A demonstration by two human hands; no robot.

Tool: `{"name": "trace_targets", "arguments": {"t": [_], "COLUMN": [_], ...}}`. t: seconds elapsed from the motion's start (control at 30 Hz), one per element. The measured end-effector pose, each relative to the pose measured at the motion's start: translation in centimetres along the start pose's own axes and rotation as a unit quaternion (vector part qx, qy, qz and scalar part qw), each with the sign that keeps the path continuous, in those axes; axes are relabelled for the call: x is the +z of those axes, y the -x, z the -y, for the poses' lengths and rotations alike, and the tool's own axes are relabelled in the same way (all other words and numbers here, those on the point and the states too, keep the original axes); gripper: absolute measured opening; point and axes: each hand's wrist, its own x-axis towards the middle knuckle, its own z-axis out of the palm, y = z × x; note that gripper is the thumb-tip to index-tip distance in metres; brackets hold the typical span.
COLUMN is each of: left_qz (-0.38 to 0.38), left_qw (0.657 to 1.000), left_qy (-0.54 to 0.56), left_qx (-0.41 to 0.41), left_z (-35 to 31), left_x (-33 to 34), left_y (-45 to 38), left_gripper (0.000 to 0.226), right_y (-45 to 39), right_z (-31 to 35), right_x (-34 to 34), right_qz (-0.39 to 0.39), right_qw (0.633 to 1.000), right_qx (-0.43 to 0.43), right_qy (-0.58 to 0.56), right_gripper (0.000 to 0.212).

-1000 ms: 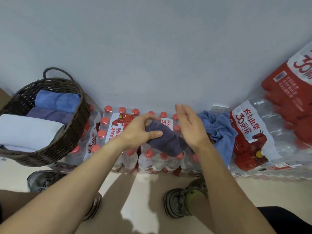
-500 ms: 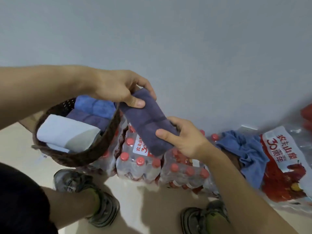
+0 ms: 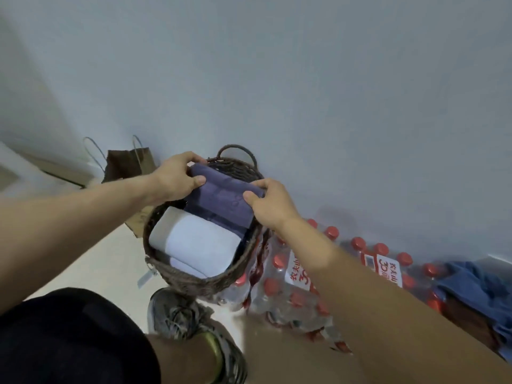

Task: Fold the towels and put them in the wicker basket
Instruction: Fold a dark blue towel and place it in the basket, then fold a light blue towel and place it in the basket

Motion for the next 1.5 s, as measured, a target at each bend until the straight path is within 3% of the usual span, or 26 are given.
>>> {"name": "trace_targets", "arguments": {"t": [0.17, 0.33, 0.57, 0.7, 0.8, 0.9, 0.97, 1.07, 1.23, 1.33, 1.43, 1.5], "left_qz": [0.074, 0.088, 0.115, 0.090, 0.054, -0.018, 0.025, 0.153, 0.182, 0.211, 0.269, 0.298], "left_qw": [0.987, 0.983, 0.973, 0.973, 0.964, 0.915, 0.891, 0.911, 0.917, 0.918, 0.912, 0.905], "left_qy": [-0.140, -0.159, -0.201, -0.208, -0.250, -0.309, -0.304, -0.270, -0.263, -0.263, -0.258, -0.262], "left_qx": [-0.015, -0.001, 0.009, 0.030, 0.076, 0.258, 0.336, 0.272, 0.238, 0.210, 0.170, 0.154], "left_z": [2.6, 3.2, 4.2, 4.6, 4.7, 4.0, 3.8, 3.9, 4.0, 3.7, 3.8, 4.0], "left_x": [0.3, 0.2, 1.5, 2.0, 1.9, 1.1, 0.6, 0.1, 0.0, -0.1, -1.5, -2.2], "left_y": [-0.6, -0.8, 0.0, 0.9, 1.7, 2.2, 2.3, 2.6, 1.9, 1.5, 1.1, 1.1], "left_gripper": [0.035, 0.040, 0.036, 0.033, 0.033, 0.024, 0.023, 0.028, 0.019, 0.026, 0.040, 0.047], "right_y": [-1.4, -1.7, -1.4, -1.2, -1.2, -1.1, -1.0, -0.9, -0.6, -0.8, -1.2, -0.9], "right_z": [1.9, 3.3, 3.8, 2.9, 2.5, 1.6, 0.8, 0.1, -0.3, 0.1, 0.4, 0.3], "right_x": [1.2, 1.6, 2.2, 2.4, 2.2, 1.9, 1.9, 2.2, 3.8, 3.6, 2.1, 1.9], "right_qz": [0.084, 0.145, 0.205, 0.131, 0.151, 0.206, 0.207, 0.186, 0.195, 0.200, 0.236, 0.264], "right_qw": [0.977, 0.924, 0.874, 0.894, 0.912, 0.918, 0.918, 0.915, 0.896, 0.902, 0.926, 0.920], "right_qx": [0.026, 0.032, -0.013, -0.102, -0.160, -0.135, -0.139, -0.183, -0.200, -0.182, -0.111, -0.097], "right_qy": [0.193, 0.352, 0.441, 0.415, 0.347, 0.312, 0.310, 0.308, 0.344, 0.336, 0.274, 0.271], "right_gripper": [0.029, 0.036, 0.039, 0.041, 0.027, 0.029, 0.038, 0.040, 0.035, 0.034, 0.049, 0.066]}}
